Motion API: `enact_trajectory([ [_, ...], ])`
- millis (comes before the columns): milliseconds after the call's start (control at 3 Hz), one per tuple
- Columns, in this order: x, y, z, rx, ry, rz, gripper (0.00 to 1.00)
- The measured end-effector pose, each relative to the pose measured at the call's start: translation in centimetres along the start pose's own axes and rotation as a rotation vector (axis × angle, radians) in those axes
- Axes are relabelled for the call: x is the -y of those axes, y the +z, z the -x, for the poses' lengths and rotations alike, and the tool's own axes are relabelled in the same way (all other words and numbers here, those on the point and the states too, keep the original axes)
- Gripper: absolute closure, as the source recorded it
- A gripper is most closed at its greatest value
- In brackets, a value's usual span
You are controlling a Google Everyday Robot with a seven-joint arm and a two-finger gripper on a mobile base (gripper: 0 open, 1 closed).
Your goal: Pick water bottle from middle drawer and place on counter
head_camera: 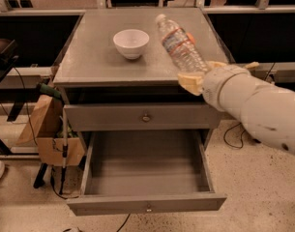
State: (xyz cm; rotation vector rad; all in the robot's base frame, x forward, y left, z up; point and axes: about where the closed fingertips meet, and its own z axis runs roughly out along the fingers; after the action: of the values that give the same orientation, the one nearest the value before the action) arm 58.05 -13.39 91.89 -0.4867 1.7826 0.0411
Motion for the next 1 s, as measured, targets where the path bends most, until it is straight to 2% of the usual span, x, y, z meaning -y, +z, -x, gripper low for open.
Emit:
enact_trajectory([
  [333, 2.9, 2.7, -2.0, -0.027, 0.031, -0.043, 1.00],
  [667, 4.8, 6.6, -4.2, -0.069, 0.028, -0.087, 1.00],
  [1000, 5.5, 10.2, -3.9, -0.085, 0.003, -0.141, 1.00],
])
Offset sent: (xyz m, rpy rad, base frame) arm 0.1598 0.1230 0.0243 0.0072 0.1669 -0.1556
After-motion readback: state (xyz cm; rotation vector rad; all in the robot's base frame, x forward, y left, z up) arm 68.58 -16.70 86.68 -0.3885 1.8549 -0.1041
